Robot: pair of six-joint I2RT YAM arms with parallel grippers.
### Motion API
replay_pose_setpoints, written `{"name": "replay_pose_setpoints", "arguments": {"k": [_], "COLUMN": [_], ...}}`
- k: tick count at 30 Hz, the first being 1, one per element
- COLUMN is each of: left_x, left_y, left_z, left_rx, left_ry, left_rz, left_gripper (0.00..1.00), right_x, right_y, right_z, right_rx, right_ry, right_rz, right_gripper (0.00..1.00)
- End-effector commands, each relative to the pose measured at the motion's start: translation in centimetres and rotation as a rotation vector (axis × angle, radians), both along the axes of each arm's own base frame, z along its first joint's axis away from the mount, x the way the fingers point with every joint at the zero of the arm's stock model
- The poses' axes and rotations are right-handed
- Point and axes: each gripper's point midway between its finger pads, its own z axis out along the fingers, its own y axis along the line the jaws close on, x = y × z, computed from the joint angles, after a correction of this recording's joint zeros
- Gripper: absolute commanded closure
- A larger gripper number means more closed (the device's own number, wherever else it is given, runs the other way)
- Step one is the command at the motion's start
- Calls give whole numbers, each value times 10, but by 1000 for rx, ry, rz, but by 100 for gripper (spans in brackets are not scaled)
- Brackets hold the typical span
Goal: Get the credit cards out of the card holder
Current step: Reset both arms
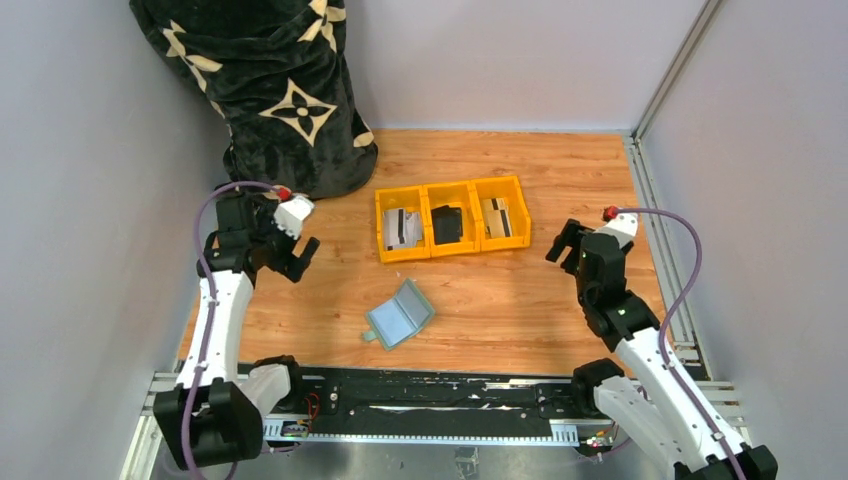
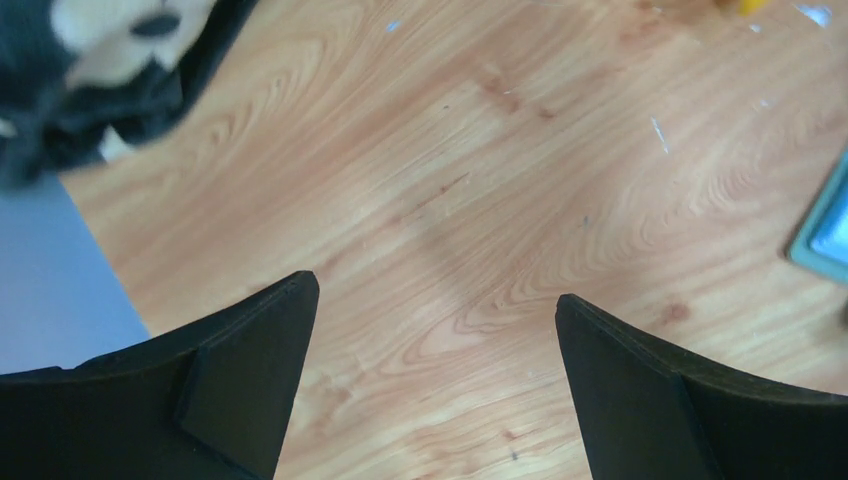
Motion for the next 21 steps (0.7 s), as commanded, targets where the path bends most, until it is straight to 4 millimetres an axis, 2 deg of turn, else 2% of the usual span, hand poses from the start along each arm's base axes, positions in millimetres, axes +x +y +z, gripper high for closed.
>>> {"name": "replay_pose_setpoints", "arguments": {"k": [1,5,7,12,13,14,16,20,21], "left_x": [17,31,40,57,56,60,55,54,55], "left_y": [7,16,19,27,29,31,27,16,16], "left_z": [-14,-35,-38,-26,-31,-22,-27,-8,-14], "left_rx": [-256,-340,-388,-459,-470,-480,-514,-639,-646], "left_ry": [-75,-186,-259,-463,-491,-566,-616,-751,-741], "left_rz": [201,320,371,426,442,437,431,390,401], "left_gripper": [0,0,0,0,0,0,0,0,0], "right_x": [-12,-24,-23,-17,-17,-17,-15,-5,-4], "right_y": [-67,-100,-107,-114,-118,-121,-123,-126,-127], "right_z": [-13,-19,-24,-50,-57,-60,-63,-69,-73], "right_rx": [-152,-201,-186,-181,-187,-189,-189,-226,-239], "right_ry": [-28,-94,-122,-117,-104,-100,-105,-104,-88], "right_rz": [-296,-482,-533,-546,-559,-575,-581,-551,-547], "right_gripper": [16,13,13,12,12,12,12,12,12]}}
